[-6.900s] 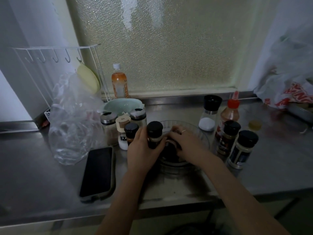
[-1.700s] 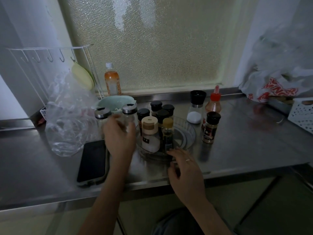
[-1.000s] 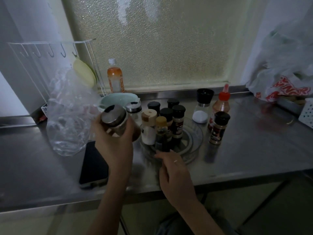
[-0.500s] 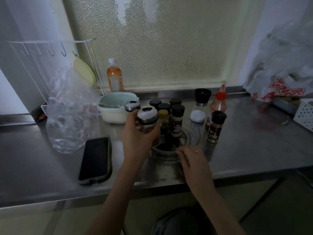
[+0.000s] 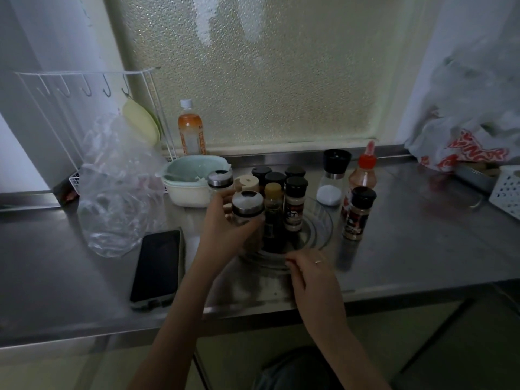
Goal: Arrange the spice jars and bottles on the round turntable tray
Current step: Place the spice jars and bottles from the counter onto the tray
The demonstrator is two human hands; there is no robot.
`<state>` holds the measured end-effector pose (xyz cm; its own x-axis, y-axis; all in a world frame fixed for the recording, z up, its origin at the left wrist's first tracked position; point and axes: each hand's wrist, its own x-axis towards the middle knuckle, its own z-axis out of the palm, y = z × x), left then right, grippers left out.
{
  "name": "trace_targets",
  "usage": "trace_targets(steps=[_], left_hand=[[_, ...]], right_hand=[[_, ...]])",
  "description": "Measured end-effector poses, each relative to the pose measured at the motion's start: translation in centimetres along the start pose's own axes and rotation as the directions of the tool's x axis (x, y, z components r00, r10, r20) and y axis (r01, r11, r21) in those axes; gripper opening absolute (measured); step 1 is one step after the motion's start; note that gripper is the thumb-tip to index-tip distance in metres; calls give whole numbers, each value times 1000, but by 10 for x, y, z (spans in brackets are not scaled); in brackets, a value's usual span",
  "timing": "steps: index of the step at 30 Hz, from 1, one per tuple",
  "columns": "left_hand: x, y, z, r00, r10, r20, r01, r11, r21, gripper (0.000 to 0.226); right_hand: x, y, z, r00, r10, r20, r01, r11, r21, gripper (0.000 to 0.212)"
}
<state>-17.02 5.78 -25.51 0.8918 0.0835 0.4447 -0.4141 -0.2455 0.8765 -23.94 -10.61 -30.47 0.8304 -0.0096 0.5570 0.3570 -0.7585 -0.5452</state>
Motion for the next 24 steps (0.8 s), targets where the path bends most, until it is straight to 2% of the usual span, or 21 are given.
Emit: trace_targets(steps=[2, 4, 7, 9, 10, 12, 14, 15, 17, 19, 21, 24], left_hand=[[3, -4, -8, 1000, -16, 9, 16, 1000, -10, 53], [-1, -13, -9, 999, -48, 6, 48, 999, 15, 54], [-14, -30, 0, 997, -73, 7, 71, 987, 143, 55], [-22, -39, 6, 999, -50, -4, 50, 981, 186, 53], [-23, -41, 7, 999, -50, -17, 52, 984, 172, 53], [-24, -43, 8, 998, -50, -41, 57, 983, 176, 52], [-24, -43, 8, 998, -46, -40, 53, 981, 188, 52], [-24, -44, 8, 998, -47, -34, 53, 982, 182, 53], [-24, -45, 7, 998, -52, -28, 56, 984, 166, 53], [-23, -47, 7, 998, -48, -34, 53, 985, 167, 53], [-23, -49, 7, 998, -47, -39, 53, 985, 166, 53], [-24, -49, 7, 998, -54, -34, 58, 986, 155, 54]], right_hand=[[-4, -6, 3, 999, -24, 31, 25, 998, -51, 21], [-5, -13, -1, 999, -34, -14, 33, 998, -49, 29], [17, 0, -26, 953, 21, -304, -36, 998, -43, 32], [46, 29, -46, 870, 194, -453, -209, 978, 17, 44], [59, 44, -54, 841, 309, -444, -312, 948, 67, 54], [79, 69, -60, 824, 487, -289, -468, 873, 137, 62], [87, 79, -56, 825, 546, -145, -513, 832, 210, 46], [87, 80, -55, 834, 534, -136, -497, 835, 236, 39], [82, 71, -56, 848, 480, -225, -416, 866, 279, 32], [71, 46, -57, 877, 375, -299, -267, 900, 345, 29], [60, 14, -49, 947, 256, -192, -155, 892, 424, 29], [50, -15, -19, 982, 187, 34, -186, 912, 365, 30]])
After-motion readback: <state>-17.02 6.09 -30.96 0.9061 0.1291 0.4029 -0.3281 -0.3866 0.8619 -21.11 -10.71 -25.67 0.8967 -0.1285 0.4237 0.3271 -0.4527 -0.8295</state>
